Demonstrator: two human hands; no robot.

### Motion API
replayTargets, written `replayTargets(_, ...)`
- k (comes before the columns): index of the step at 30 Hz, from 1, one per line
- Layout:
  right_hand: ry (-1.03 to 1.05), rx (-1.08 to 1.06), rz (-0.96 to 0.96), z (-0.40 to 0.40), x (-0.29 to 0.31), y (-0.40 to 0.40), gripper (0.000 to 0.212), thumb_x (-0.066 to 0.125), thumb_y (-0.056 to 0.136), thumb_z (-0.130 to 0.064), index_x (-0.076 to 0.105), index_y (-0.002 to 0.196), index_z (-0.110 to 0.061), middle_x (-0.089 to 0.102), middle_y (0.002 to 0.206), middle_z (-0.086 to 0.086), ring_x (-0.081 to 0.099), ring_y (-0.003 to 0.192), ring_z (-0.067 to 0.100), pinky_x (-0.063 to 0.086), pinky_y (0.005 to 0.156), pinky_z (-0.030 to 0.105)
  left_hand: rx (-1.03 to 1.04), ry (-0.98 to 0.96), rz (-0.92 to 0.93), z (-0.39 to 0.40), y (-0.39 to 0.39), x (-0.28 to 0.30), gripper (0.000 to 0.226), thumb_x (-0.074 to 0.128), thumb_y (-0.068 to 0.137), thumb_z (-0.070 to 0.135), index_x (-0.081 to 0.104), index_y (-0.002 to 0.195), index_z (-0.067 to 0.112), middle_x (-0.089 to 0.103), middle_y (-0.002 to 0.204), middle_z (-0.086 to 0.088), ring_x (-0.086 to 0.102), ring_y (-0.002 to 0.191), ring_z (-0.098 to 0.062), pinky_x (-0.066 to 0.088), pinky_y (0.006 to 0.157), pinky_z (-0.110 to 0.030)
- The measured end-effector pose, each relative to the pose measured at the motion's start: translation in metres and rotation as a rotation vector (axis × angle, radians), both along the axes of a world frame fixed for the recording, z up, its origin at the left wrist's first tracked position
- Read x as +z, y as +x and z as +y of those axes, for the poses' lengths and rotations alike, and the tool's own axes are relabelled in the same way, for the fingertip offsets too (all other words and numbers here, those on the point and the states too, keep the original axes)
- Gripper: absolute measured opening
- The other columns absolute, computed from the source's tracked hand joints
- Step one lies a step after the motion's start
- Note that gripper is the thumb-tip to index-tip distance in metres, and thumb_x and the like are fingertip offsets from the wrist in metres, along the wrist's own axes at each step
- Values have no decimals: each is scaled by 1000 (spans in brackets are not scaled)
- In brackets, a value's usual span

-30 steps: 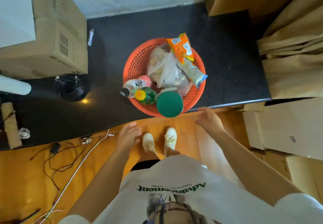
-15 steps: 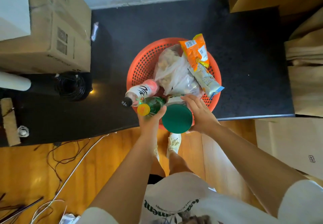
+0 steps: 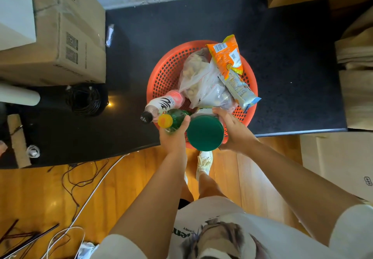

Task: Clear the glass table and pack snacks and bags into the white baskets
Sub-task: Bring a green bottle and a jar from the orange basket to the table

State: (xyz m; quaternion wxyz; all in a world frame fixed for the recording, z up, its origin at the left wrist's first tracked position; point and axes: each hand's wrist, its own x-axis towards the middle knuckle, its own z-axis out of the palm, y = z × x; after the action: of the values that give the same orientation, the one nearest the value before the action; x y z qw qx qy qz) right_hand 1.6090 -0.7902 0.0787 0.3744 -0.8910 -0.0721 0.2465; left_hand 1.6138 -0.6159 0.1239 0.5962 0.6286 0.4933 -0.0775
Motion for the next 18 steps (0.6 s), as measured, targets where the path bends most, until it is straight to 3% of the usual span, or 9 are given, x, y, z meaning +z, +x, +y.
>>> replayTargets(3, 54, -101, -10, -2, 7, -4, 111, 87, 44, -19, 20, 131, -40, 40, 130, -12, 30, 108, -11, 37, 89, 21, -5, -52, -50, 5, -6, 6, 39, 79, 71, 25, 59, 105, 23, 66, 104, 7, 61, 107, -16, 46, 99, -33)
replayTargets(5, 90, -190, -1, -4, 16, -9, 109, 87, 45, -21, 23, 131, -39, 42, 127, -16, 34, 108, -8, 41, 87, 22, -47, -37, -79, 10, -10, 12, 37, 79, 70, 26, 61, 102, 26, 67, 105, 8, 61, 107, -15, 46, 101, -37)
replayTargets(8, 196, -317, -39, -4, 36, -16, 98, 84, 45, -26, 28, 124, -44, 37, 116, -42, 41, 110, -15, 44, 81, 15, -105, -17, -136, 17, -15, 26, 27, 79, 71, 26, 62, 91, 34, 67, 100, 14, 63, 102, -9, 47, 101, -39)
replayTargets(10, 278, -402, -98, -2, 52, -21, 95, 84, 48, -27, 28, 121, -51, 36, 118, -46, 38, 114, -19, 44, 79, 7, -150, -2, -188, 25, -17, 38, 25, 78, 71, 28, 62, 89, 37, 68, 98, 16, 64, 100, -6, 48, 99, -37)
replayTargets(12, 372, -496, -131, -1, 65, -29, 97, 85, 52, -23, 27, 126, -48, 37, 124, -38, 40, 120, -11, 42, 88, 6, -183, -12, -256, 33, -15, 51, 23, 76, 73, 27, 64, 90, 37, 70, 95, 16, 65, 97, -4, 50, 95, -33)
replayTargets(15, 514, -657, -96, 4, 85, -42, 98, 82, 56, -23, 25, 135, -26, 40, 132, -10, 43, 122, -1, 43, 89, 6, -223, -60, -352, 46, -9, 72, 17, 72, 79, 23, 65, 91, 34, 73, 87, 20, 67, 89, 3, 51, 85, -26)
replayTargets(18, 653, -880, -51, 13, 106, -56, 92, 78, 53, -34, 28, 130, -28, 47, 126, -11, 49, 115, -6, 47, 85, 10, -294, -141, -424, 63, 0, 89, 15, 66, 83, 23, 64, 95, 31, 73, 89, 20, 68, 91, 3, 52, 78, -19)
